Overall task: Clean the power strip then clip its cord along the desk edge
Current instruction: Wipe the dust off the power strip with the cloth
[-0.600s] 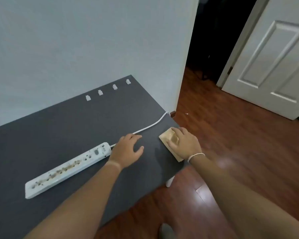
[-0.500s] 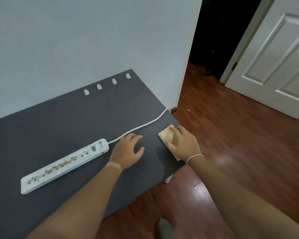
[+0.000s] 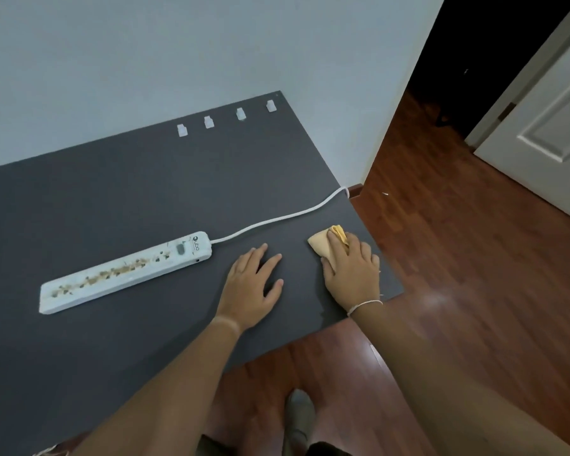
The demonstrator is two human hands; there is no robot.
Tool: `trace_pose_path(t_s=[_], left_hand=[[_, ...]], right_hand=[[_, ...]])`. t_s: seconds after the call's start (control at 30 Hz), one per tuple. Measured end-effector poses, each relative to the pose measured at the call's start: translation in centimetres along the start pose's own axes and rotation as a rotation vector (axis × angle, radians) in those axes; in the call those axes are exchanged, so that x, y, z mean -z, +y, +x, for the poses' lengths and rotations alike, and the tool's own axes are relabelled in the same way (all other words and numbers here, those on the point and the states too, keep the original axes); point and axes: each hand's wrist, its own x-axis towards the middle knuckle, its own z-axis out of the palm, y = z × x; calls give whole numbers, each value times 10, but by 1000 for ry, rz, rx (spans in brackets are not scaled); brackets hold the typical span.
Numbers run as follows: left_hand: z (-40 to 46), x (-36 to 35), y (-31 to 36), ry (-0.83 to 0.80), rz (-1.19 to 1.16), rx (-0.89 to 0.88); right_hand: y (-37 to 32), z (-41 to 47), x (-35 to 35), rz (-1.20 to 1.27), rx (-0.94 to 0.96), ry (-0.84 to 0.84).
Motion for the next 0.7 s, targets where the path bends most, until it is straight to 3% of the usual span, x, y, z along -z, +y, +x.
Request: trace_pose_path(t_s=[0.2, 0.37, 0.7], left_hand=[[-12, -3, -13, -3, -1, 1], [-37, 6, -27, 11, -12, 46], [-101, 46, -96, 182, -34, 245]], right_hand=[[-12, 1, -6, 109, 68, 29], [-35, 2, -9, 224, 202, -42], [-143, -21, -23, 485, 477, -148]])
